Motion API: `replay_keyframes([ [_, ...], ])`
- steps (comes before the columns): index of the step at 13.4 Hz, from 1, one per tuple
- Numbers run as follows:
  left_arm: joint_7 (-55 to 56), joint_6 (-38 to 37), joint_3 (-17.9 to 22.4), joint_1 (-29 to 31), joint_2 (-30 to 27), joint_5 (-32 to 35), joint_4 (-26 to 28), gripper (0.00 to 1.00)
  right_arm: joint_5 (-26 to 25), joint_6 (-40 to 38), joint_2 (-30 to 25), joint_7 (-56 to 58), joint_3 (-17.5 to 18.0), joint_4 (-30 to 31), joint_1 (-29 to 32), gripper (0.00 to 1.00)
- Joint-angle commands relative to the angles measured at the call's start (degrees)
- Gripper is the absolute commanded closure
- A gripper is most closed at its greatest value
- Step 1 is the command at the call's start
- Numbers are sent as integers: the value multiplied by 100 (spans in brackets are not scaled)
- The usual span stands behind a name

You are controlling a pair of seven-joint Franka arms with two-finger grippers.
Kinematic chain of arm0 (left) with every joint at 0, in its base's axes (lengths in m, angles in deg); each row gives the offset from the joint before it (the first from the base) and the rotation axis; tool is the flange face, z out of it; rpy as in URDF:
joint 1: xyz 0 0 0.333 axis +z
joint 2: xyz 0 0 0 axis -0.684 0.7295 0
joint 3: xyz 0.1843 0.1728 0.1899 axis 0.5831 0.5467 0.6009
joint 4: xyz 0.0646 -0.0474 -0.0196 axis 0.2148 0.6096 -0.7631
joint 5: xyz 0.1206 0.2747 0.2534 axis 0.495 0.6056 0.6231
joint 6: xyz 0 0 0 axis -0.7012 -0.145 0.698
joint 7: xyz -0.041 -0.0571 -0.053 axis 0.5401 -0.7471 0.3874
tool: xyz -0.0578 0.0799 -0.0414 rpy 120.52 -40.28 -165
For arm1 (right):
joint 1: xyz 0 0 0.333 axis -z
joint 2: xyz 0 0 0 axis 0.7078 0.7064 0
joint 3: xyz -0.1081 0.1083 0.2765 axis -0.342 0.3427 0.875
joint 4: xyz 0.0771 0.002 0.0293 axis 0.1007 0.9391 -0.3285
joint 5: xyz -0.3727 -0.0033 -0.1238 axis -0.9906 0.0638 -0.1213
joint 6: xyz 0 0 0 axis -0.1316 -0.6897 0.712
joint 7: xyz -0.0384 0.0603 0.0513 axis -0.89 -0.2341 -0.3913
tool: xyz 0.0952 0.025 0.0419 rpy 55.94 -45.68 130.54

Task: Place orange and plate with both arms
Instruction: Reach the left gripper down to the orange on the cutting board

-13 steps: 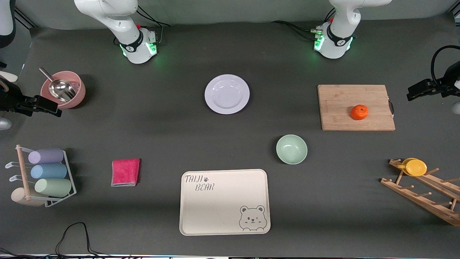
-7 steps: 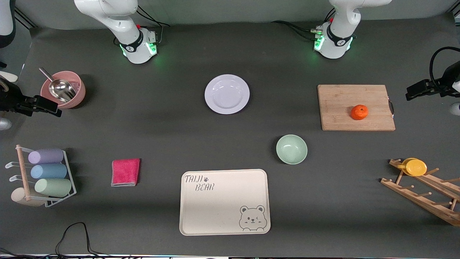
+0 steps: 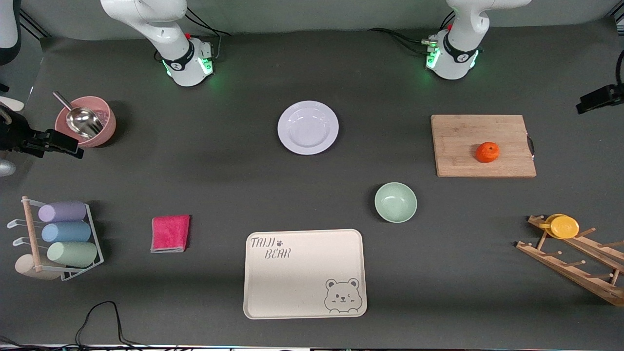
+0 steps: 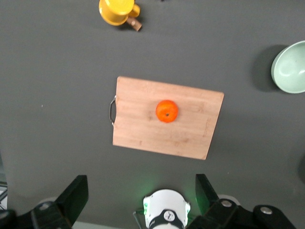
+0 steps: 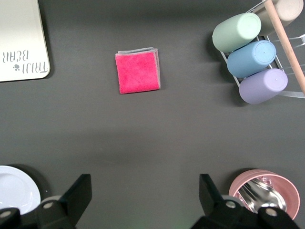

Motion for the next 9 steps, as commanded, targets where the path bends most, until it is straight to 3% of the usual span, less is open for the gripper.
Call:
replay_keyframes([
  [1,11,216,-11,-28,-926,59,1124,0,-43,-58,-122,-129,-50,83,-73,0],
  [3,64,340,-29,-46,-1366,33,1749,0,-43,-58,-131,-129,-50,83,-73,0],
  [6,266,393,-195,-151,-1430,15,2023,0,-43,-58,-131,-129,-50,92,-73,0],
  [9,275,1251,-257,-125,-1447,15,2838,0,-43,-50,-131,-129,-50,92,-73,0],
])
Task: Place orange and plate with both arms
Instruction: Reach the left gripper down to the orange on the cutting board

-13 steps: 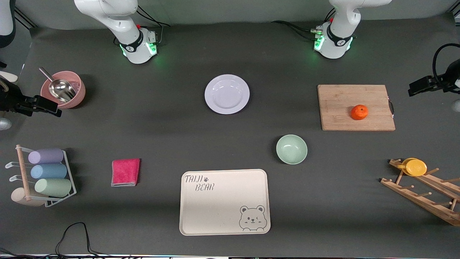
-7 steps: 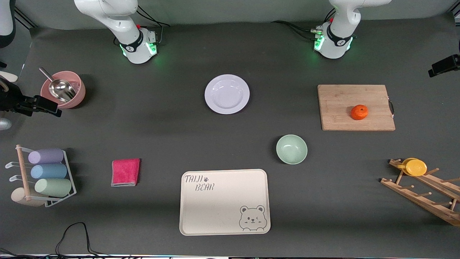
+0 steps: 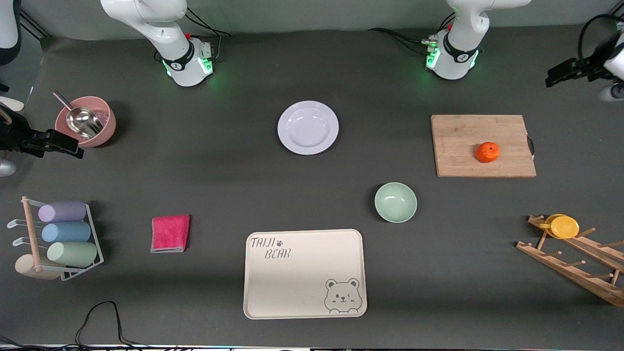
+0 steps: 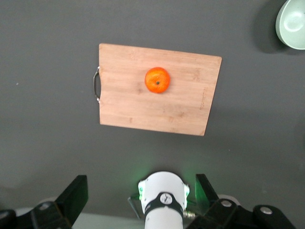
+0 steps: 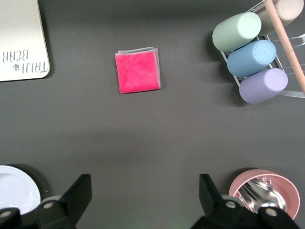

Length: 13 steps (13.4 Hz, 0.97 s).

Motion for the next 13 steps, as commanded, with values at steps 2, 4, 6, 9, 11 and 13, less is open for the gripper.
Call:
replay_keyframes([
  [2,108,1498,26,-15,-155,21,1427,0,9,-32,-122,-129,-49,102,-73,0],
  [4,117,2492,26,-6,-138,21,2192,0,18,-32,-130,-129,-58,93,-73,0],
  [6,117,3503,26,-15,-15,21,2886,0,27,-32,-131,-129,-75,102,-73,0],
  [9,108,4900,35,-6,283,13,3678,0,45,-15,-131,-138,-76,146,-99,0],
  [11,73,5649,44,2,494,13,3978,0,167,195,-392,-156,-58,522,-125,0],
  [13,29,5941,44,72,679,13,4015,0,212,485,-726,-182,-58,1031,-248,0],
])
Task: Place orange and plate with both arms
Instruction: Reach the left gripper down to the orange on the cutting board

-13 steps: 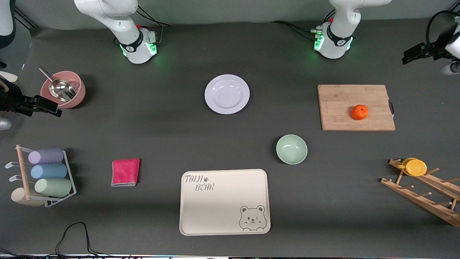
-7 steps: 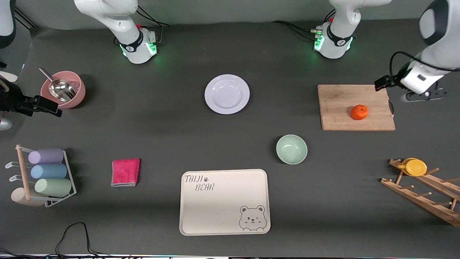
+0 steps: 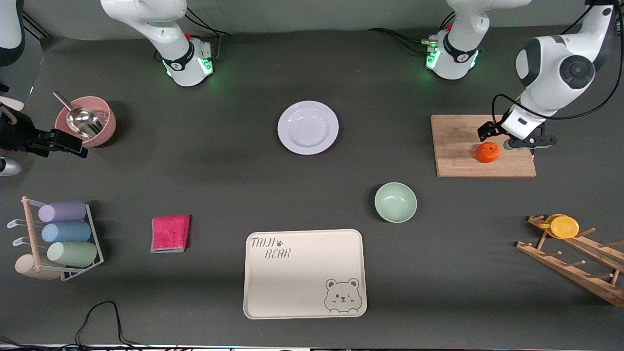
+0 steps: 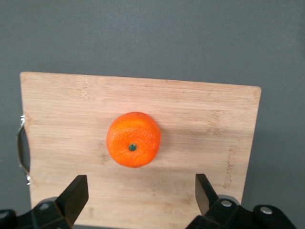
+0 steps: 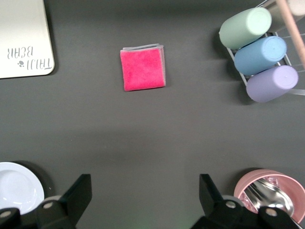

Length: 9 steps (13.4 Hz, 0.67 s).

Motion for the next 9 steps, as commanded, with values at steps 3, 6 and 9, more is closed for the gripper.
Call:
replay_keyframes([
  [3,-59,811,24,81,366,21,193,0,209,501,-831,-189,-41,1099,-253,0],
  [6,-68,1381,50,151,814,30,193,0,228,475,-840,-207,-50,1091,-272,0],
  [9,-358,2041,164,282,1298,30,193,0,228,431,-849,-259,-42,1091,-272,0],
])
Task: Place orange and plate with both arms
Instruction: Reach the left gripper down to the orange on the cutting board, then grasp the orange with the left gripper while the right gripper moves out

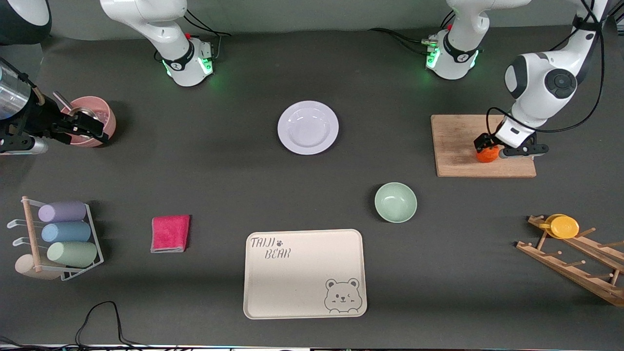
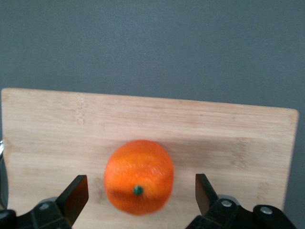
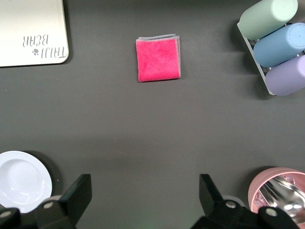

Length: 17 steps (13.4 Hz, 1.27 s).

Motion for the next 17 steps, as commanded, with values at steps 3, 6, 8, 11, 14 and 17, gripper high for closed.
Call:
replay_keyframes([
  [3,-221,671,87,158,557,28,10,0,110,-119,-316,-1176,74,154,-484,0],
  [6,-151,610,174,167,549,19,19,0,128,-93,-352,-2283,110,145,-1240,0],
  [8,-151,610,183,167,522,11,54,2,128,-15,-352,-2864,110,154,-1767,0],
  [11,-142,601,201,166,487,11,80,73,512,117,-448,-3201,75,355,-2156,0],
  [14,-133,540,201,158,461,11,63,100,1111,862,-1105,-3123,-101,1477,-2148,0],
  [17,-90,-30,192,132,146,11,-147,100,1752,1339,-1660,-2817,-119,2428,-2148,0],
])
